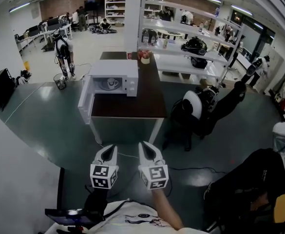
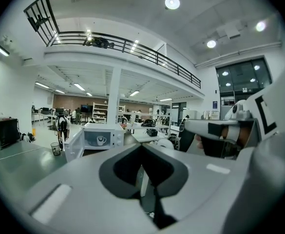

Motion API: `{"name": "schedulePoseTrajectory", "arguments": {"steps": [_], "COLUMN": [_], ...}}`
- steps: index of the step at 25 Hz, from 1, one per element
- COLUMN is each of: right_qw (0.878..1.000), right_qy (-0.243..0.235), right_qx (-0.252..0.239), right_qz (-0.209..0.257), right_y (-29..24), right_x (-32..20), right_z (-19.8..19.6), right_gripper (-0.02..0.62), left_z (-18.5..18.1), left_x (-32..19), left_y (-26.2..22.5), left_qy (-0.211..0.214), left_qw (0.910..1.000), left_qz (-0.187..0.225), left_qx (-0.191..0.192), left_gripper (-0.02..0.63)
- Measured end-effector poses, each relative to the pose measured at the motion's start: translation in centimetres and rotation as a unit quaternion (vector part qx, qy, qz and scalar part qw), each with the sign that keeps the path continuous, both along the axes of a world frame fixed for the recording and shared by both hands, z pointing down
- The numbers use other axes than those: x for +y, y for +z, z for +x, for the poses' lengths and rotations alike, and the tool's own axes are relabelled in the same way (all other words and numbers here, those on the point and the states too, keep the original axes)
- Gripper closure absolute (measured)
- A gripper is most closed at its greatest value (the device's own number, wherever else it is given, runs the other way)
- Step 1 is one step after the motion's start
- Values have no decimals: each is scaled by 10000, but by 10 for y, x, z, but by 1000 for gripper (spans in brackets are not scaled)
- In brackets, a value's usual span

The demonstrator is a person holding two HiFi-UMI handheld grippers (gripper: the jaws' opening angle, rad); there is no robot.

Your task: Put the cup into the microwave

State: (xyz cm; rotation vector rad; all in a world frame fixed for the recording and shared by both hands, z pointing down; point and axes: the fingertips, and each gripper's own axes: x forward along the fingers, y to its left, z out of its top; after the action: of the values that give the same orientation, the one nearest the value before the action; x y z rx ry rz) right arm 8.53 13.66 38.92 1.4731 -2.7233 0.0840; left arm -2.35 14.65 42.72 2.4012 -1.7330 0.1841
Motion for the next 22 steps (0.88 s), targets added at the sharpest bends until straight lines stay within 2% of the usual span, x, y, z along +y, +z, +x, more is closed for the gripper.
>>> {"name": "schedulePoseTrajectory", "arguments": {"steps": [11,22], "right_qw": [9996,9996], "right_qy": [89,192], "right_qx": [216,167], "right_qz": [149,117], "right_y": [-1,1], "right_x": [-12,-12], "right_z": [-5,-4], "right_gripper": [597,597], "left_z": [-15,-17], "left_x": [-16,-15], "left_y": [-2,2], "left_qy": [7,56], "left_qw": [10000,10000], "left_qz": [45,4], "left_qx": [-13,16], "left_gripper": [606,607]}}
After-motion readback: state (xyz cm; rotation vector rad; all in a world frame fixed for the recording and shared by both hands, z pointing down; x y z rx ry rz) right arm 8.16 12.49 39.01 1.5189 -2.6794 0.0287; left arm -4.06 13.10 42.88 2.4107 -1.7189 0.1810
